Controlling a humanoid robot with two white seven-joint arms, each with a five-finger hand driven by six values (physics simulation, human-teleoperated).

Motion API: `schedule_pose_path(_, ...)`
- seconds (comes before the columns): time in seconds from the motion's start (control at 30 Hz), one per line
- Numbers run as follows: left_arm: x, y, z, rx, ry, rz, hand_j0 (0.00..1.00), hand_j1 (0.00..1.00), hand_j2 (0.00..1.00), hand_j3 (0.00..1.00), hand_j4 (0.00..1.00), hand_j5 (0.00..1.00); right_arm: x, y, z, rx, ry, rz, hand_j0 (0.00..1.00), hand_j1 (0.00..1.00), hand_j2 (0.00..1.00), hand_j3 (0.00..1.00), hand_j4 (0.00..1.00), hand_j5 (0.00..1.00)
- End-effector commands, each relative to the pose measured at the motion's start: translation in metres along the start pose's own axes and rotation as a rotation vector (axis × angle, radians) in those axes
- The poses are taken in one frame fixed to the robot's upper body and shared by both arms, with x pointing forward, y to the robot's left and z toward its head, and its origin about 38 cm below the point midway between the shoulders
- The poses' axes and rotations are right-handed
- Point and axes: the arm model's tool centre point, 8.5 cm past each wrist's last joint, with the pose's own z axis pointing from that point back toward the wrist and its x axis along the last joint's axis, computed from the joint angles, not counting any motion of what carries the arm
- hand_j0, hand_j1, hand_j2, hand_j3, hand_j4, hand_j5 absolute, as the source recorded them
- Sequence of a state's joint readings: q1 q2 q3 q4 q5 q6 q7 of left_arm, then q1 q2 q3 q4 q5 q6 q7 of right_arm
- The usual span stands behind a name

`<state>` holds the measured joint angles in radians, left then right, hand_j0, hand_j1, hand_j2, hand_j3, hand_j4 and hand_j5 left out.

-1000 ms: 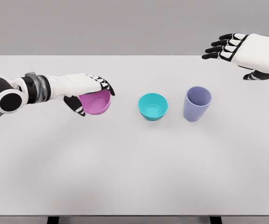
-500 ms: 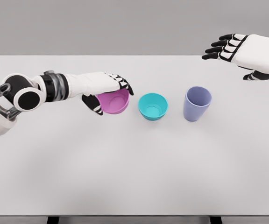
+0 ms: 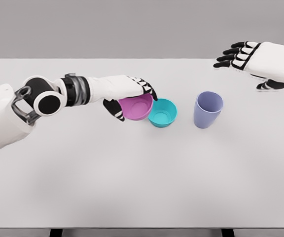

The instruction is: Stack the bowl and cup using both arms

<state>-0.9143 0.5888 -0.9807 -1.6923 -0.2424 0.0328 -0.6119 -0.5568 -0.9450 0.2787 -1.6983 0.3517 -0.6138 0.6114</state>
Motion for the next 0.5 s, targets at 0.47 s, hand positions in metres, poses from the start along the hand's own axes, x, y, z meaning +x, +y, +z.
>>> schedule_pose_path(0.47, 0.009, 0.006, -0.046, -0.013, -0.009, 0.004, 0.66, 0.66, 0.66, 0.66, 0.66, 0.66, -0.004, -0.004, 0.001, -0.011, 0.009, -0.002, 1.00, 1.00, 1.00, 1.00, 1.00, 1.00)
